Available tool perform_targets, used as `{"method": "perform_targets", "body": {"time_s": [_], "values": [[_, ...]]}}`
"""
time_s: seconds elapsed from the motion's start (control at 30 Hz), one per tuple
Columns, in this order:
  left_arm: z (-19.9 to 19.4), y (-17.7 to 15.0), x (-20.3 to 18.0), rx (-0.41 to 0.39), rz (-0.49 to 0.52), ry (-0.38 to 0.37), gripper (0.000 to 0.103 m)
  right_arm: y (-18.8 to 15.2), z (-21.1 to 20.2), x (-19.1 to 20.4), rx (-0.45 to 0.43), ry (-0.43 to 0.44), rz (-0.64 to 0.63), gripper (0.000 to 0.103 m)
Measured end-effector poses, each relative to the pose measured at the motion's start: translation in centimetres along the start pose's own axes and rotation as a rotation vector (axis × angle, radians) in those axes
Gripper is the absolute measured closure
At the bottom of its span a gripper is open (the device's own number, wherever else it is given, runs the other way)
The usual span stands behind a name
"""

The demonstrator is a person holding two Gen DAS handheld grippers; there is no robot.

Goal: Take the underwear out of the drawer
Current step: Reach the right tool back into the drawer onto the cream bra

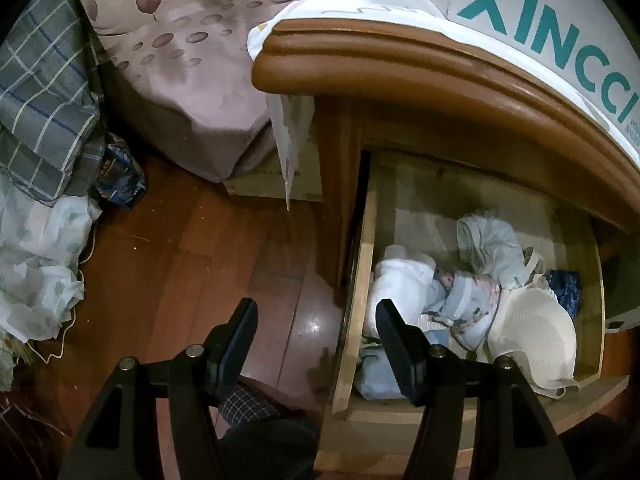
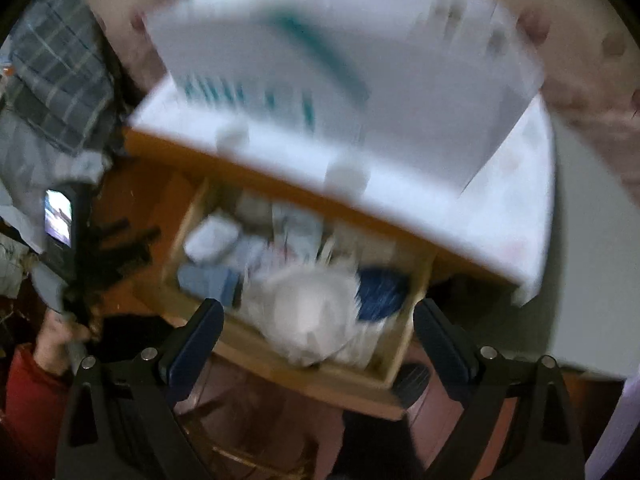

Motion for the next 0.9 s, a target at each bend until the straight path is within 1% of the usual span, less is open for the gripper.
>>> {"method": "perform_targets", "body": {"time_s": [0.03,0.07,0.13,0.17,0.27,0.33,0.5,0.67,0.8,0.9], "values": [[0.0,0.0,0.0,0.002,0.001,-0.002,0.04,-0.8,0.9,0.2,0.015,0.001,0.008,0.009],[0.0,0.0,0.0,0.004,0.002,-0.003,0.04,-1.8,3.0,0.2,0.051,0.002,0.029,0.009],[0.1,-0.1,-0.1,0.009,0.001,-0.008,0.04,-3.0,5.8,0.2,0.097,-0.002,0.049,0.009],[0.2,-0.1,-0.1,0.012,0.002,-0.01,0.04,-3.4,6.7,0.3,0.108,-0.006,0.056,0.009],[0.3,-0.1,-0.2,0.019,0.002,-0.016,0.04,-4.4,9.8,0.5,0.152,-0.022,0.075,0.009],[0.4,-0.2,-0.3,0.03,0.002,-0.021,0.04,-4.7,11.2,0.6,0.171,-0.027,0.087,0.008],[0.9,-0.5,-0.6,0.053,0.007,-0.029,0.04,-4.8,14.0,0.5,0.207,-0.053,0.089,0.004],[1.2,-0.7,-0.9,0.066,0.018,-0.026,0.04,-5.9,16.8,0.2,0.293,-0.091,0.076,0.004],[1.4,-0.9,-1.0,0.079,0.024,-0.027,0.04,-6.9,18.3,0.0,0.359,-0.074,0.098,0.002],[1.7,-1.0,-1.2,0.091,0.034,-0.024,0.04,-7.0,18.6,-0.2,0.391,-0.07,0.107,0.002]]}}
Point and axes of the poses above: each gripper's, at about its wrist camera, not at the fingertips, and z roughly the way its jaws point, x to its left, y to its top, the point moved 4 cm from there along z, roughly the way its jaws point, and after that the axes turned 15 degrees about -x, right-handed, at the moved point
